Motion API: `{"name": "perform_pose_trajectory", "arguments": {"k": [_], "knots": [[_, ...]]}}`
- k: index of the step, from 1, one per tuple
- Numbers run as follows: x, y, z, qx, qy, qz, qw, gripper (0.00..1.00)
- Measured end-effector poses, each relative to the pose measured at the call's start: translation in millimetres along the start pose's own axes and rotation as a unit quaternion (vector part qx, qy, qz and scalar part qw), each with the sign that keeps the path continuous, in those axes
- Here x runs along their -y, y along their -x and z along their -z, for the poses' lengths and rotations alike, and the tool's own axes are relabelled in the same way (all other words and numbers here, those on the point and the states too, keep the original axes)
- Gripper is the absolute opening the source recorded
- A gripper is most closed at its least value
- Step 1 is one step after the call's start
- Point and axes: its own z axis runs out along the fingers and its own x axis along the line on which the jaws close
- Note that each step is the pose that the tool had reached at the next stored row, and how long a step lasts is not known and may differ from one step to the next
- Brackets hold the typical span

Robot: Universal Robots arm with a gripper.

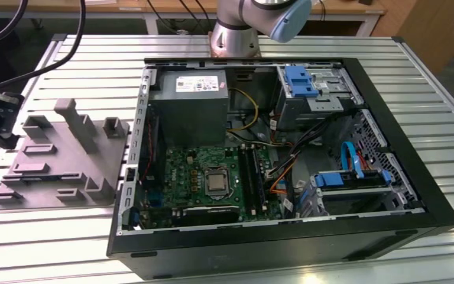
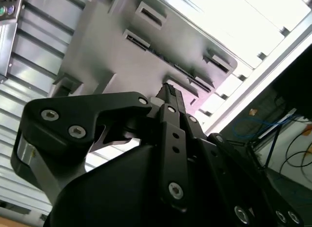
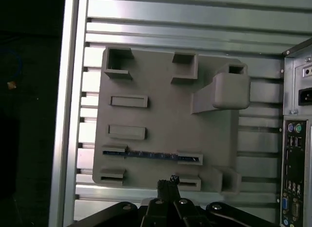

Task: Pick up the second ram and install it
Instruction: 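Pick up the second ram and move it above second insertion slot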

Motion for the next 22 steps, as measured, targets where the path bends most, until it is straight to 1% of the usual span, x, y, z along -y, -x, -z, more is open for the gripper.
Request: {"name": "perform_pose_trajectory", "arguments": {"k": [3,6,9,11,14,17,20,22], "knots": [[0.0,0.0,-0.2,-0.0012,0.0006,0.027,0.9996,0.1],[0.0,0.0,-0.4,-0.0024,0.0013,0.054,0.9985,0.1],[0.0,0.0,-0.7,-0.0036,0.0019,0.081,0.9967,0.1],[0.0,0.0,-0.8,-0.0044,0.0023,0.1,0.995,0.1],[0.1,0.0,-1.1,-0.0056,0.0029,0.127,0.9919,0.1],[0.1,0.0,-1.3,-0.0068,0.0035,0.154,0.988,0.1],[0.1,0.0,-1.6,-0.008,0.0041,0.18,0.9836,0.1],[0.1,0.0,-1.8,-0.0088,0.0046,0.199,0.98,0.1]]}}
